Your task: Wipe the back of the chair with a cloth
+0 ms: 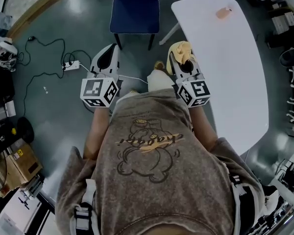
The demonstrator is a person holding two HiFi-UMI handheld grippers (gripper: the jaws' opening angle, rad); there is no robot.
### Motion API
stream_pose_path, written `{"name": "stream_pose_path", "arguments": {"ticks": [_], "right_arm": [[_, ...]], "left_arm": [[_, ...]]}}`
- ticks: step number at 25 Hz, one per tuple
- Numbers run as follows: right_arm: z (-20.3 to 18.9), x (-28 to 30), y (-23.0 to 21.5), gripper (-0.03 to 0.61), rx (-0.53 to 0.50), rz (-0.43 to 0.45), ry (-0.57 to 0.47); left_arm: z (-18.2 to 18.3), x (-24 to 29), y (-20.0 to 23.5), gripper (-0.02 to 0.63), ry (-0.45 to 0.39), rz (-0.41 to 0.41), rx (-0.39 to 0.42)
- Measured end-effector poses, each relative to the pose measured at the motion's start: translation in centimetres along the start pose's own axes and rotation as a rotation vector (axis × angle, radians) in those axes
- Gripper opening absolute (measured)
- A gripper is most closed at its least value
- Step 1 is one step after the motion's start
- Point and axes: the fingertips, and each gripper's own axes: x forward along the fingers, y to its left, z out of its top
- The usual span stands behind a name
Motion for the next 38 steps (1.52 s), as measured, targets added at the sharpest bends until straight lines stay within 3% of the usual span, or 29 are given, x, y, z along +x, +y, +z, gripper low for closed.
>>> {"name": "stream_pose_path", "arguments": {"ticks": [15, 28, 38], "right_arm": [[1.7, 9.0, -5.3, 0.071, 0.013, 0.025, 0.013], [8.7, 20.1, -13.9, 0.071, 0.029, 0.061, -0.027], [10.6, 24.6, -20.7, 0.071, 0.045, 0.102, -0.01]], "left_arm": [[1.6, 9.0, 5.2, 0.008, 0.006, 0.023, -0.008], [6.6, 21.7, 8.6, 0.008, 0.014, 0.046, 0.0], [9.0, 29.5, 8.8, 0.008, -0.007, 0.103, -0.009]]}}
